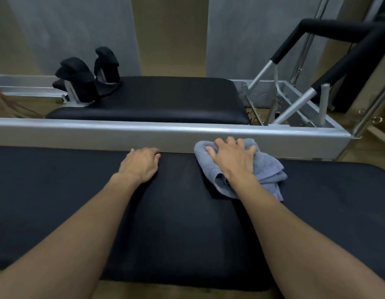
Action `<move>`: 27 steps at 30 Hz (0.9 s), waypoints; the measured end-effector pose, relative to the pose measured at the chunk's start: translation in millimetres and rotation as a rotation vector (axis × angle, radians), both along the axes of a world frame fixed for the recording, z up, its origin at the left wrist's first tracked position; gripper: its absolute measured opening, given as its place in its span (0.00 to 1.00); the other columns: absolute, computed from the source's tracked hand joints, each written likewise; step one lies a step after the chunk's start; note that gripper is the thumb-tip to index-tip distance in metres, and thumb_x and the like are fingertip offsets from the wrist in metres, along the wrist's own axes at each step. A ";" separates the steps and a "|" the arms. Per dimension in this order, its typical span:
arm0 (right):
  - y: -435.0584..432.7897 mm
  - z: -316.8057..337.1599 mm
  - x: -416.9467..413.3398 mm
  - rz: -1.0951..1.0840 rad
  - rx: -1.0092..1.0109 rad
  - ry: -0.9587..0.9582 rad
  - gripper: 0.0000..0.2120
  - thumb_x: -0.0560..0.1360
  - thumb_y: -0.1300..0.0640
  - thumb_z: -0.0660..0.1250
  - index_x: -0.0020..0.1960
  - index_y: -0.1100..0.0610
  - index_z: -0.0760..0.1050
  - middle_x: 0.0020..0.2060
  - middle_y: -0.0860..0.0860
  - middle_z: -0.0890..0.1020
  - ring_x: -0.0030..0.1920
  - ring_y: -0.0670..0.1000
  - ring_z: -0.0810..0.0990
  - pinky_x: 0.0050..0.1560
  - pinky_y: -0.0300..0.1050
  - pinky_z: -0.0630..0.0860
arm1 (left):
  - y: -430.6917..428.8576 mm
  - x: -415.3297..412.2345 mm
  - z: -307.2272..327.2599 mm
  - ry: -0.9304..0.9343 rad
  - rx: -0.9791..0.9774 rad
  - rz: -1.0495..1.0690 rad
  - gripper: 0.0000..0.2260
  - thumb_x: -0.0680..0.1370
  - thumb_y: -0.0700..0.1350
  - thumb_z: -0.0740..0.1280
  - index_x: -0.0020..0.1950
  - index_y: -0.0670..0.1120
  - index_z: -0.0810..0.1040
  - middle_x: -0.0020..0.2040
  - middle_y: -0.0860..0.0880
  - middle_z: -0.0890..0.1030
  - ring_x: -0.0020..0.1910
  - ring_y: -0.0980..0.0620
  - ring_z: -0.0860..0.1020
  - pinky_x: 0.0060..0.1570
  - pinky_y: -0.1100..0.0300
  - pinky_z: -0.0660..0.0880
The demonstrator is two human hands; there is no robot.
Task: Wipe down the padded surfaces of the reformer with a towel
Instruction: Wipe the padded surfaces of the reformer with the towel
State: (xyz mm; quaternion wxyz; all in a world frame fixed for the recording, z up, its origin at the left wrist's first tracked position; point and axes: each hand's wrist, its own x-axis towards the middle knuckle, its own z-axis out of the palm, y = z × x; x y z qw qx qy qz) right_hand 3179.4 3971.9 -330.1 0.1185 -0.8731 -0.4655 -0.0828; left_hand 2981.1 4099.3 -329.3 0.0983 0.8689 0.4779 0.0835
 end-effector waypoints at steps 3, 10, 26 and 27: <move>-17.3 1.5 -22.2 -0.008 0.019 -0.016 0.19 0.80 0.43 0.49 0.59 0.51 0.72 0.58 0.54 0.78 0.59 0.59 0.72 0.56 0.62 0.64 | 12.6 -5.4 4.4 -0.020 -0.075 -0.012 0.15 0.82 0.48 0.55 0.63 0.49 0.77 0.61 0.41 0.79 0.60 0.38 0.75 0.60 0.50 0.70; -81.0 0.9 -108.9 -0.051 0.026 -0.044 0.16 0.80 0.41 0.53 0.56 0.49 0.73 0.51 0.50 0.78 0.54 0.56 0.74 0.54 0.59 0.66 | 7.1 -4.5 11.2 -0.056 -0.068 -0.028 0.13 0.80 0.45 0.58 0.58 0.44 0.80 0.57 0.38 0.80 0.56 0.37 0.76 0.57 0.51 0.71; -16.5 0.0 -96.5 -0.065 0.045 -0.020 0.18 0.81 0.40 0.53 0.58 0.50 0.73 0.55 0.55 0.79 0.59 0.61 0.73 0.58 0.63 0.63 | 17.4 -9.1 -3.2 -0.106 0.040 -0.096 0.14 0.80 0.45 0.59 0.60 0.42 0.79 0.57 0.36 0.79 0.56 0.35 0.76 0.50 0.49 0.72; 3.2 -0.6 -85.1 -0.068 0.038 -0.014 0.18 0.81 0.41 0.53 0.59 0.51 0.73 0.57 0.55 0.79 0.60 0.61 0.73 0.58 0.64 0.63 | 19.0 -9.9 -4.8 -0.102 0.045 -0.091 0.14 0.80 0.47 0.59 0.61 0.44 0.79 0.58 0.37 0.79 0.56 0.36 0.76 0.50 0.49 0.73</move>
